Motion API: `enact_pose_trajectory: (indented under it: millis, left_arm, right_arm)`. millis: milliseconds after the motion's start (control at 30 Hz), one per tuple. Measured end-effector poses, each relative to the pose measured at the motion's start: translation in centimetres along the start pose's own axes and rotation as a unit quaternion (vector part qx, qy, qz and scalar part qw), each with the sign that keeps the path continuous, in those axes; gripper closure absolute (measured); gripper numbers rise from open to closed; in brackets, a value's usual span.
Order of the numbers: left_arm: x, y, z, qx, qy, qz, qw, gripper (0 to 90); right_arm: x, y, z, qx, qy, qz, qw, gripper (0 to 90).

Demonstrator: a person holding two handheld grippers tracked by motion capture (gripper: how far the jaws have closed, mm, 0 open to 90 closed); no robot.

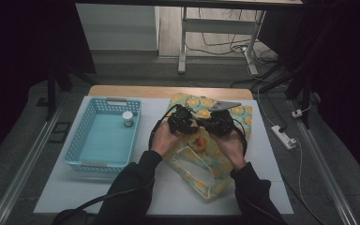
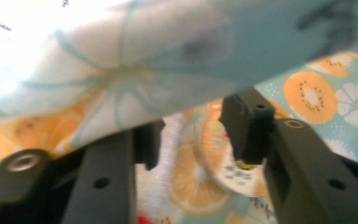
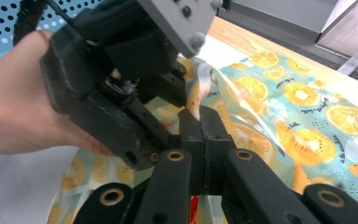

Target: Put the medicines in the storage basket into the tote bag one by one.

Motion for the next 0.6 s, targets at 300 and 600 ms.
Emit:
enact_pose_trajectory:
  millis: [300,600]
  left_arm:
    - [0.8,0.0,-1.6,0.024,-0.008,0.007,0.9996,31.7]
    - [1.5,0.2,-3.9,0.056,-0.015,0.000,0.9983,17.3]
  right_arm:
    - [0.0,0.0,0.0,-0.002,-0.001,0.000,1.0000,90.0]
    - [0.0,-0.1,-0.1,-0.004,0.000,0.000,1.0000,90.0]
Point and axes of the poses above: each handheld gripper's, and its own axes: z roughly forward along the jaws, x roughly out of its underside, y roughly to its left, the point moved 2 cm from there along z, roughly forward along the jaws, and after that the axes turned 14 degrees about -x, right-handed, at the moved point
